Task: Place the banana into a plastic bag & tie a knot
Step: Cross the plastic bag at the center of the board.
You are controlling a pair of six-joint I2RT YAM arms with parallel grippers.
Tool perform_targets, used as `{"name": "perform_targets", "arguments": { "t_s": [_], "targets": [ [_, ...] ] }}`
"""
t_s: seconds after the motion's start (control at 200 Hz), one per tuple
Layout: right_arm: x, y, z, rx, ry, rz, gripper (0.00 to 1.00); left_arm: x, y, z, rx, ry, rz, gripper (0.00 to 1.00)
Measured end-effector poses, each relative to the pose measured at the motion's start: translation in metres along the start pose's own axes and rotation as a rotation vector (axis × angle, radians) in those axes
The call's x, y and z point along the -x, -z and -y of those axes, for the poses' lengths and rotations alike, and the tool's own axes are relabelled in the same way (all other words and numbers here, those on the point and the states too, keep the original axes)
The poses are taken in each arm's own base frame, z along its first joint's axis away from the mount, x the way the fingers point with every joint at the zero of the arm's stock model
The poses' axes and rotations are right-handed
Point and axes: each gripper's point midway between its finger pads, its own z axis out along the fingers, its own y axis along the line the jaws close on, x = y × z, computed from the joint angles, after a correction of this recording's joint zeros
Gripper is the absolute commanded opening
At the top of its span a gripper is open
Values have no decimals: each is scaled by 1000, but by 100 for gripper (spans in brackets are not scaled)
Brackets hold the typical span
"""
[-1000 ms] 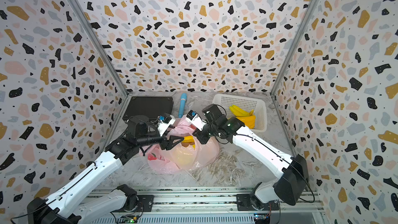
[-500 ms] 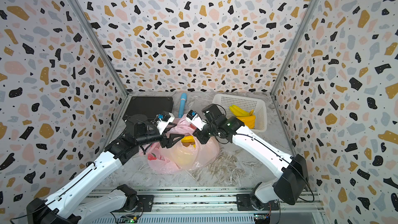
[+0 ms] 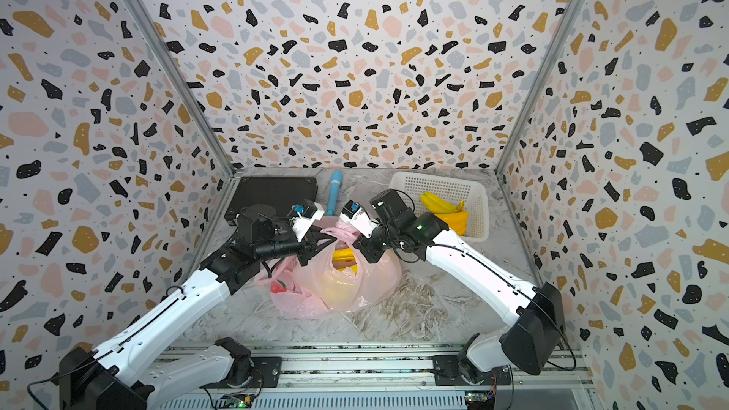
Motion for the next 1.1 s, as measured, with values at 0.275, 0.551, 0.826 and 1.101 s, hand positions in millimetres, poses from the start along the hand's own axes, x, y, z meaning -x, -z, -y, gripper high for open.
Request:
{"name": "perform_targets", "arguments": {
  "t_s": [0.275,0.551,0.826,1.101],
  "targets": [
    [0,0,0,2,0,-1,16,2,0,1,-7,5,7,0],
    [4,16,5,-63,6,34,55,3,0,3,-20,2,11,0],
    [14,72,7,-187,70,217,73,-4,-3,9,-62,20,-14,0],
    [3,85,32,-358,242,209,100,-9,-5,12,-107,51,-70,0]
  ]
}}
